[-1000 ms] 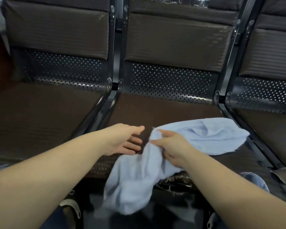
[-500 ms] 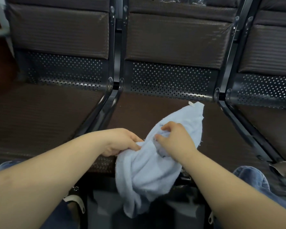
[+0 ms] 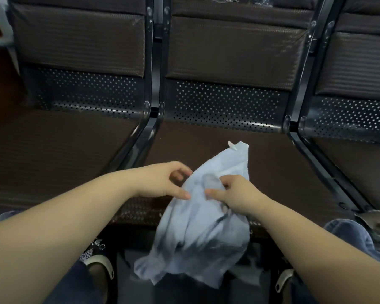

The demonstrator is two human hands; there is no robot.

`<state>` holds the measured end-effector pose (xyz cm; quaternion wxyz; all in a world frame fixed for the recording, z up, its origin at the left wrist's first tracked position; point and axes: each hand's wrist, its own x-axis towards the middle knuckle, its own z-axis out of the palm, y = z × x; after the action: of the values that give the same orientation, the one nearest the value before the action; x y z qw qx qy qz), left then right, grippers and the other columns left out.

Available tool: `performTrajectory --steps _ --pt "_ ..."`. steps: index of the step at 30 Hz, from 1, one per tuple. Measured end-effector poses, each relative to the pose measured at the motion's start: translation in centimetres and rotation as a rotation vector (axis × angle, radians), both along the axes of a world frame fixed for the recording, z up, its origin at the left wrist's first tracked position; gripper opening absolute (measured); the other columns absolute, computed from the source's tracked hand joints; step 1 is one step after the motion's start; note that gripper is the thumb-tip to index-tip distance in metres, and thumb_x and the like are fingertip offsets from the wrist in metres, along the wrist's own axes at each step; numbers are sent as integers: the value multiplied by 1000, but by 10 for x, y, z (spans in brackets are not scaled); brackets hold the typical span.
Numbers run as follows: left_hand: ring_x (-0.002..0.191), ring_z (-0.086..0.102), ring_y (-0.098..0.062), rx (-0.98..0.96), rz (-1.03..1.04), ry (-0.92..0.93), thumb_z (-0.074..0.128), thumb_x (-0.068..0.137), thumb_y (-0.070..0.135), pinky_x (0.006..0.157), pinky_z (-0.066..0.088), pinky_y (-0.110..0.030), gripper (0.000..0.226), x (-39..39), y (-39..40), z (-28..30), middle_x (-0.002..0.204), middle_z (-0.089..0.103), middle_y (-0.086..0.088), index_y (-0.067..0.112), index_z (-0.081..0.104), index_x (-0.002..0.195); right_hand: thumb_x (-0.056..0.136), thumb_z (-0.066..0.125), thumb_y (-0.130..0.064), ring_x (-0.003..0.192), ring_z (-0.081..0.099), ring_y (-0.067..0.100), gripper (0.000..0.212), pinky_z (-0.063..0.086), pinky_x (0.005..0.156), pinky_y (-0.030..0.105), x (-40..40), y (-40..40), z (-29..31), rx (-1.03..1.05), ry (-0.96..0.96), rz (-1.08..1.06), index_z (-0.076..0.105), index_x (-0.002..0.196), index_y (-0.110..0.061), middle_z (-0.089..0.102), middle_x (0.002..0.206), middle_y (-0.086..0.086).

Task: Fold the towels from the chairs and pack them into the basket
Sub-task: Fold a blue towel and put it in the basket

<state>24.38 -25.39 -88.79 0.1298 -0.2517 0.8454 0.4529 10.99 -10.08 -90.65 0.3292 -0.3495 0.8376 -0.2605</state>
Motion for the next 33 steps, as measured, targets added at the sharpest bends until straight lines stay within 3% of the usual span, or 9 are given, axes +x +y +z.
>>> performTrajectory --steps 3,6,9,12,15,17,22,29,33 --pt "129 36 -4 -39 -150 58 79 73 41 107 34 -26 80 -2 5 6 141 36 18 43 36 140 82 68 -45 61 44 11 32 35 56 20 18 4 13 -11 -227 140 55 76 -16 50 69 2" --pt "132 36 1 -18 -288 -1 77 60 58 113 30 -31 59 1 9 13 140 41 25 44 63 116 83 68 -41 62 51 8 24 44 58 18 24 14 27 -22 -313 227 62 75 -20 57 67 -5" --pt "129 37 7 -25 -349 63 78 73 44 113 27 -26 23 4 16 16 134 48 29 39 74 95 89 63 -33 86 69 18 20 54 84 28 17 24 35 -74 -388 234 71 95 -16 74 91 1" --pt "131 30 14 -4 -311 143 73 77 47 107 25 -18 26 11 24 21 125 57 30 30 75 96 84 64 -48 97 67 21 38 49 96 39 9 34 42 -127 -396 264 72 103 -16 73 102 6" --pt "87 56 1 39 -243 273 61 75 57 78 41 -21 42 19 38 27 87 66 5 18 68 90 62 70 -69 105 66 24 66 49 97 41 8 43 47 -204 -468 285 72 107 -20 72 107 7" --pt "60 43 -8 41 -215 336 60 74 58 56 34 -23 38 26 47 32 67 49 -2 20 58 74 57 70 -73 105 66 24 72 49 97 42 7 48 50 -247 -470 290 72 107 -20 72 107 8" --pt "57 43 -9 57 -155 276 76 72 50 51 32 -20 50 38 44 42 66 50 0 2 64 80 65 67 -67 110 61 37 70 44 99 49 -4 61 63 -198 -420 282 69 111 -14 68 113 15" --pt "46 42 -13 103 -52 25 77 61 52 43 30 -21 38 61 11 35 53 52 -2 17 62 61 28 83 -72 84 56 24 99 48 74 30 -41 100 71 103 -358 115 71 99 -3 67 98 17" --pt "45 40 -6 85 -19 -89 76 68 46 45 33 -15 39 72 0 30 50 46 5 16 54 55 42 90 -54 70 49 24 83 46 56 24 -56 122 71 246 -454 -9 70 103 -1 56 83 19"
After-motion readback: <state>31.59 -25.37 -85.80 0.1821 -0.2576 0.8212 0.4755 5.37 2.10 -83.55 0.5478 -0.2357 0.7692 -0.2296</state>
